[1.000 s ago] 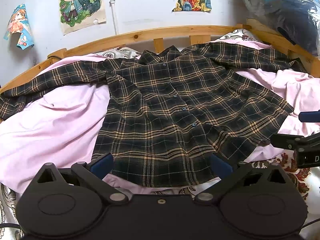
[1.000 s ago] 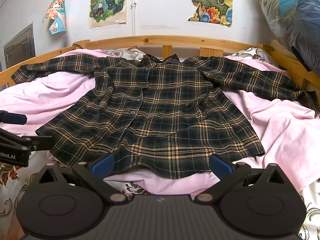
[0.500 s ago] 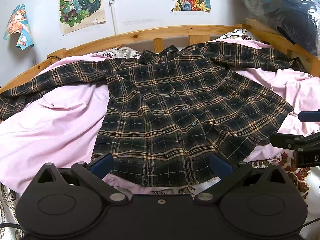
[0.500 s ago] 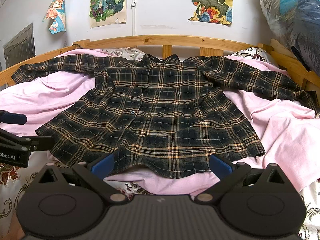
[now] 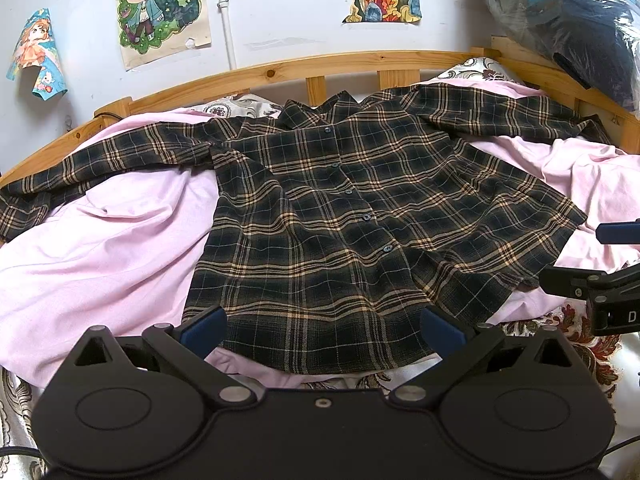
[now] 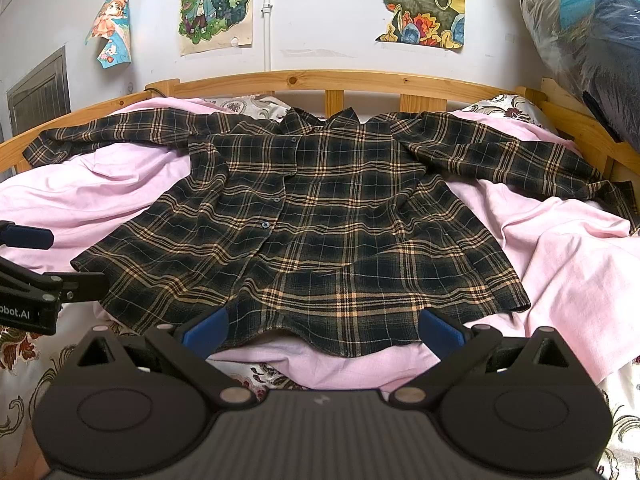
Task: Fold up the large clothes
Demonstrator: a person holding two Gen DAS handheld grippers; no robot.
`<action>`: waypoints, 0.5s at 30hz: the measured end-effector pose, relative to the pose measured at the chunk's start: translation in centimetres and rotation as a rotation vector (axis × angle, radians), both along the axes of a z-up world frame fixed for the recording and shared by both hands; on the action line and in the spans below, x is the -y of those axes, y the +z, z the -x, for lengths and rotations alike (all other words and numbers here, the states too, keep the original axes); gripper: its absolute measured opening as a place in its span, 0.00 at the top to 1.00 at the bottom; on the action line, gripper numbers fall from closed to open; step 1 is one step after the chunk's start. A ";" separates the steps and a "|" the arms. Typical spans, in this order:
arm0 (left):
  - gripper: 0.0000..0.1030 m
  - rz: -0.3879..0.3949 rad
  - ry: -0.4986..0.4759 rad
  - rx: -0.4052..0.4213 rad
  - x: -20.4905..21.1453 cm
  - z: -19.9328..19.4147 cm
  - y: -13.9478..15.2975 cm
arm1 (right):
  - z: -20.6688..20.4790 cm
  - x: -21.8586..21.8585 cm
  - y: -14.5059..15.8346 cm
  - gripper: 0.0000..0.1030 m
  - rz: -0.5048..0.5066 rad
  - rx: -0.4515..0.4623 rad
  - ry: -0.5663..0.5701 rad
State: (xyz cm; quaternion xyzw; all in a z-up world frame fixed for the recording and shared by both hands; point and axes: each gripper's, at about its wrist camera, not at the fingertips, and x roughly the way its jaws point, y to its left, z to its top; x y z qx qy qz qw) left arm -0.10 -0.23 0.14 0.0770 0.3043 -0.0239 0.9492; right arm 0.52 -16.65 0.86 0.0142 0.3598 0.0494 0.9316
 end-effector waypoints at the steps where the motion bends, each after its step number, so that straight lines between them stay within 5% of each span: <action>1: 0.01 0.000 0.000 0.000 0.0 0.0 0.0 | 0.0 0.0 0.0 0.00 0.000 0.000 0.000; 15: 0.01 -0.004 -0.005 -0.007 0.2 0.0 -0.2 | 0.1 0.1 0.2 0.00 0.001 -0.001 0.000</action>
